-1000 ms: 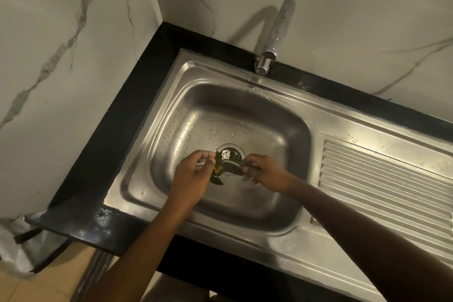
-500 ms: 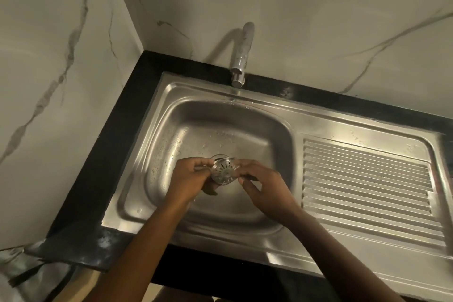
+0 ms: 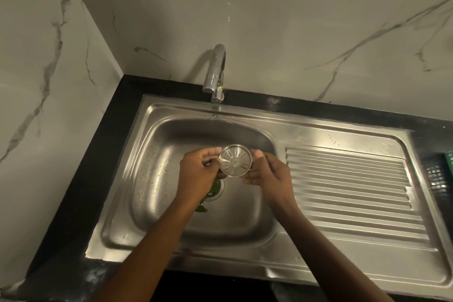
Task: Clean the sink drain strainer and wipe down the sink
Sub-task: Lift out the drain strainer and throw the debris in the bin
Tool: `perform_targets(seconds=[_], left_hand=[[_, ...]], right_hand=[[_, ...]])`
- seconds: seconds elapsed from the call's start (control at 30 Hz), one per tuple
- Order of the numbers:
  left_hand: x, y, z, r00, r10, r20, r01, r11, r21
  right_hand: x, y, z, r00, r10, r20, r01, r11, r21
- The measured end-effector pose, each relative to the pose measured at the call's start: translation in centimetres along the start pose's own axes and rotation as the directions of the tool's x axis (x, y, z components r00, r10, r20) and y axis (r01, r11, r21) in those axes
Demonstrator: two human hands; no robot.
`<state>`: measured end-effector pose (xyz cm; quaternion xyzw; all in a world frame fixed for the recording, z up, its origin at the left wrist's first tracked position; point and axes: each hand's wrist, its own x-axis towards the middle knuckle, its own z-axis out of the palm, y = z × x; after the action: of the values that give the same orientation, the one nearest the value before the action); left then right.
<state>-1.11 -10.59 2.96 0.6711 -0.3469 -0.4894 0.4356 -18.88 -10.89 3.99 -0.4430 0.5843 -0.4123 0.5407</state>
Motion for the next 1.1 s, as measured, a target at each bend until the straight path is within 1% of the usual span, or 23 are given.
perform_targets(seconds=[0.17,0.23,0.33,0.4,0.47,0.57,0.7,0.83,1.1], left_hand=[[1.5,1.7,2.0,0.998,0.038,0.055,-0.035,0.998,-0.051],[2.1,2.3,2.6,0.996,0.067,0.067,-0.063,0.996,-0.065],[3.1,2.9,3.2,0.993,0.092,0.070,-0.087,0.994,-0.072],[3.6,2.8,3.3,0.994,0.087,0.062,-0.083,0.994,-0.070],[3.8,2.4,3.4,0.995,0.077,0.066,-0.074,0.996,-0.050],[3.8,1.7,3.4,0.994,0.060,0.087,-0.059,0.998,-0.010],[3.6,0.9,3.1,0.995,0.029,0.093,-0.029,1.000,0.007],[3.7,0.0,2.7,0.997,0.002,0.074,-0.003,1.000,0.018],[4.0,-1.0,1.4,0.999,-0.012,0.047,0.010,0.999,0.034]], right_hand=[[2.7,-0.8,-1.6,0.997,-0.054,-0.046,0.051,0.997,-0.059],[3.8,-1.1,-2.3,0.996,-0.071,-0.062,0.068,0.996,-0.056],[6.4,-1.1,-3.1,0.990,-0.055,-0.130,0.049,0.998,-0.049],[8.9,-1.1,-3.5,0.978,-0.025,-0.207,0.017,0.999,-0.040],[11.5,-1.4,-3.8,0.962,0.025,-0.272,-0.024,1.000,0.006],[15.1,-2.0,-4.1,0.936,0.122,-0.331,-0.085,0.989,0.122],[18.9,-1.8,-4.2,0.879,0.225,-0.420,-0.155,0.968,0.195],[20.4,-1.5,-3.9,0.832,0.277,-0.481,-0.210,0.959,0.189],[21.5,-0.8,-3.7,0.817,0.292,-0.498,-0.270,0.956,0.118]])
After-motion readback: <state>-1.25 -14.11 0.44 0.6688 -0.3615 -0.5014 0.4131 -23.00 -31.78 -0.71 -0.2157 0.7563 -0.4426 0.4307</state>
